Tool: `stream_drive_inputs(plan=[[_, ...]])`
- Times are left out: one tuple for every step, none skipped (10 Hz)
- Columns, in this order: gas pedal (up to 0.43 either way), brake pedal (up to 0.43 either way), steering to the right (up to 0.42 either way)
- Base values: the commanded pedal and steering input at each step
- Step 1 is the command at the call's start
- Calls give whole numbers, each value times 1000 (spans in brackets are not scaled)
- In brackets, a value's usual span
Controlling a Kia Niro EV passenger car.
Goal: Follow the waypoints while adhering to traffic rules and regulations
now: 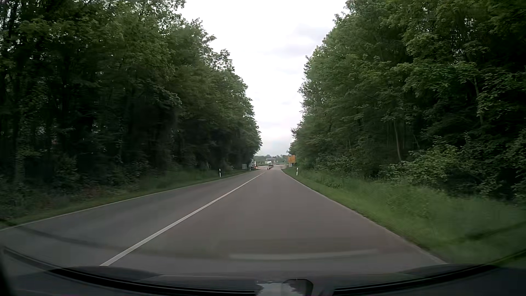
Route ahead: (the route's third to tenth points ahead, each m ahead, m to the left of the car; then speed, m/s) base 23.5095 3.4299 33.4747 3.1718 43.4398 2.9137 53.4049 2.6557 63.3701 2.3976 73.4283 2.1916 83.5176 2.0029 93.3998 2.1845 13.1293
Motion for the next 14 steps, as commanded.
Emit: stream_drive_inputs(plan=[[39, 0, -1], [39, 0, -1], [39, 0, -1], [39, 0, -1], [39, 0, -1], [39, 0, -1], [39, 0, -1], [47, 0, -1], [47, 0, -1], [47, 0, -1], [47, 0, -1], [47, 0, -1], [47, 0, -1], [47, 0, -1]])
